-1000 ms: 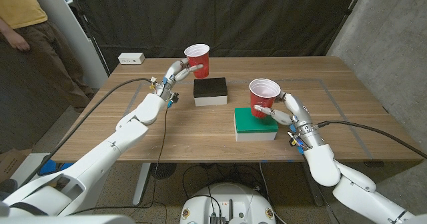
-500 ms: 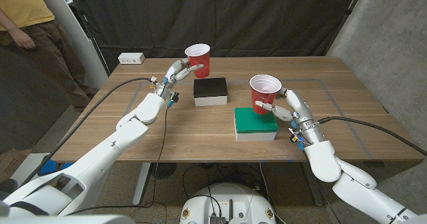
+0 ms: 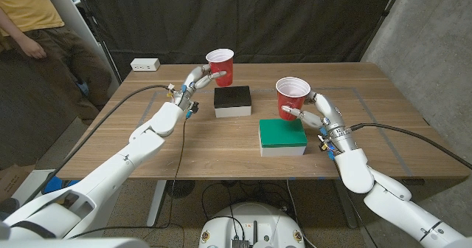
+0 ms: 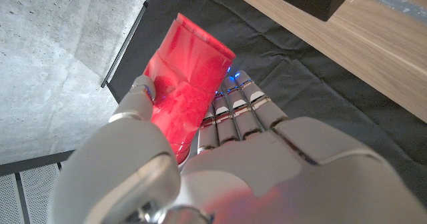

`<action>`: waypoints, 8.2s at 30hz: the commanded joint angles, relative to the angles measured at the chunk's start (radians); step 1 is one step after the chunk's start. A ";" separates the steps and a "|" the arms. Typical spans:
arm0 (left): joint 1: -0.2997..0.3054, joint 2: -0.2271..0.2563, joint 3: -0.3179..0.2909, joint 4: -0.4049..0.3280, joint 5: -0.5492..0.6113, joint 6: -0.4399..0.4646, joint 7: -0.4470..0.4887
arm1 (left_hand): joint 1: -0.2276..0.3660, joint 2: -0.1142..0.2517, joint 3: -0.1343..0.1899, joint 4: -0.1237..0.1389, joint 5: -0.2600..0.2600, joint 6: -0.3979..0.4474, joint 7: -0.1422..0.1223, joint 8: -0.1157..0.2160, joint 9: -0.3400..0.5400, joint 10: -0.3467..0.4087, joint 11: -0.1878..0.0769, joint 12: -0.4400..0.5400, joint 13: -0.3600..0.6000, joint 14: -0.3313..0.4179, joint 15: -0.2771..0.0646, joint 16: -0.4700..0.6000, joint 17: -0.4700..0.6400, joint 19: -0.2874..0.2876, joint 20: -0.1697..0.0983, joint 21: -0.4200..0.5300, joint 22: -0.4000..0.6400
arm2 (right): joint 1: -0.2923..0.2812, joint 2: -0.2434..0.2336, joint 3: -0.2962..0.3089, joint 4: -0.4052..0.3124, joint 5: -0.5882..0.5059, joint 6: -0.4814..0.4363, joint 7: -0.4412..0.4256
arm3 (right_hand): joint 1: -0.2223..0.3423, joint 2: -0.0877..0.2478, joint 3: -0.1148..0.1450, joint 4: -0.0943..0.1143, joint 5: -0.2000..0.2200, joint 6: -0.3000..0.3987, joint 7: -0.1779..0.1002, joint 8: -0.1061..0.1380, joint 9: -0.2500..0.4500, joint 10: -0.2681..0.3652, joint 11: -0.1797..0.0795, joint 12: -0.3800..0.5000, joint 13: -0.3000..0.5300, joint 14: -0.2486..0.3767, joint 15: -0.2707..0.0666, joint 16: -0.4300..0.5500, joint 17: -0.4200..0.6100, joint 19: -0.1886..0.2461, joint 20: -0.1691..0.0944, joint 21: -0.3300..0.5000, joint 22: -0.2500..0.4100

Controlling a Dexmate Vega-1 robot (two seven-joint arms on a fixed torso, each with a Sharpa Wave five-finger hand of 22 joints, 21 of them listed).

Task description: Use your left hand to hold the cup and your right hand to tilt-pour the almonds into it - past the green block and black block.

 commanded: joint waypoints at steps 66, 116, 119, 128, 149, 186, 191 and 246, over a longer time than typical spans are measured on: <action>-0.070 -0.041 0.045 0.107 0.005 -0.036 -0.025 | 0.017 -0.001 0.005 -0.001 0.006 0.036 -0.002 0.004 0.006 0.028 0.001 -0.003 0.006 0.024 -0.053 -0.002 0.002 0.017 -0.025 -0.008 0.001 | 0.519 0.102 -0.221 0.451 0.083 0.050 0.056 | 0.024 0.020 0.002 0.002 -0.031 0.049 -0.002 0.009 0.003 0.047 -0.007 -0.008 0.009 0.048 -0.056 0.030 0.025 0.035 -0.007 0.026 0.008; -0.102 -0.036 0.101 0.099 0.043 -0.036 -0.111 | 0.025 0.002 0.008 -0.001 0.007 0.056 0.000 0.004 0.007 0.046 -0.001 -0.002 0.006 0.045 -0.059 0.000 0.002 0.029 -0.022 -0.006 0.001 | 0.612 0.135 -0.308 0.452 0.024 0.009 0.089 | 0.027 0.027 -0.003 0.005 -0.041 0.067 -0.006 0.010 0.003 0.078 -0.016 -0.009 0.012 0.065 -0.059 0.034 0.029 0.043 -0.008 0.036 0.010; -0.106 -0.038 0.105 0.101 0.045 -0.037 -0.115 | 0.027 0.002 0.008 -0.002 0.007 0.058 -0.001 0.005 0.007 0.049 0.001 -0.001 0.006 0.046 -0.059 0.000 0.002 0.029 -0.021 -0.007 0.001 | 0.613 0.136 -0.309 0.445 0.005 -0.006 0.072 | 0.027 0.028 -0.004 0.005 -0.041 0.070 -0.007 0.010 0.003 0.078 -0.015 -0.010 0.012 0.069 -0.058 0.035 0.029 0.044 -0.008 0.037 0.010; -0.112 -0.036 0.108 0.092 0.053 -0.037 -0.122 | 0.027 0.003 0.009 -0.001 0.007 0.062 0.000 0.005 0.007 0.052 0.000 -0.001 0.006 0.047 -0.057 0.000 0.002 0.030 -0.021 -0.007 0.001 | 0.613 0.123 -0.310 0.419 -0.029 -0.034 0.051 | 0.028 0.027 -0.006 0.005 -0.043 0.086 -0.006 0.015 0.003 0.091 -0.016 -0.008 0.013 0.080 -0.060 0.037 0.028 0.056 -0.006 0.043 0.011; -0.125 -0.030 0.125 0.070 0.076 -0.025 -0.149 | 0.029 0.006 0.012 0.000 0.007 0.068 0.000 0.004 0.007 0.060 -0.001 -0.001 0.006 0.052 -0.058 -0.001 0.002 0.033 -0.019 -0.007 0.002 | 0.636 0.064 -0.326 0.352 -0.172 -0.119 0.026 | 0.032 0.031 -0.007 0.004 -0.046 0.094 -0.011 0.015 0.003 0.104 -0.020 -0.008 0.014 0.094 -0.068 0.042 0.029 0.061 -0.010 0.048 0.011; -0.095 -0.013 0.110 0.002 0.079 -0.011 -0.143 | 0.030 0.008 0.014 0.001 0.007 0.078 -0.002 0.003 0.007 0.069 -0.001 -0.001 0.007 0.058 -0.059 -0.003 0.002 0.039 -0.018 -0.007 0.002 | 0.699 -0.043 -0.400 0.241 -0.566 -0.293 -0.010 | 0.050 0.034 -0.003 -0.002 -0.046 0.096 -0.036 0.011 0.002 0.104 -0.039 -0.019 0.015 0.096 -0.101 0.035 0.029 0.065 -0.027 0.056 0.012; -0.093 -0.013 0.108 -0.001 0.081 -0.013 -0.141 | 0.030 0.008 0.014 0.001 0.007 0.079 -0.001 0.003 0.007 0.071 -0.001 -0.002 0.007 0.059 -0.058 -0.003 0.002 0.040 -0.018 -0.007 0.002 | 0.703 -0.052 -0.409 0.226 -0.616 -0.313 -0.019 | 0.053 0.033 -0.002 -0.003 -0.045 0.095 -0.044 0.010 0.002 0.105 -0.047 -0.020 0.015 0.098 -0.104 0.032 0.028 0.065 -0.032 0.057 0.012; -0.056 -0.023 0.082 -0.010 0.074 -0.071 -0.117 | 0.030 0.013 0.020 0.002 0.008 0.092 -0.002 0.002 0.008 0.086 -0.004 -0.002 0.008 0.072 -0.061 -0.003 0.002 0.046 -0.020 -0.008 0.002 | 0.800 -0.114 -0.488 0.165 -1.108 -0.465 -0.074 | 0.122 0.058 0.044 -0.016 -0.031 0.055 -0.119 0.002 0.011 0.053 -0.105 -0.049 0.024 0.065 -0.155 -0.031 0.017 0.028 -0.074 0.055 0.009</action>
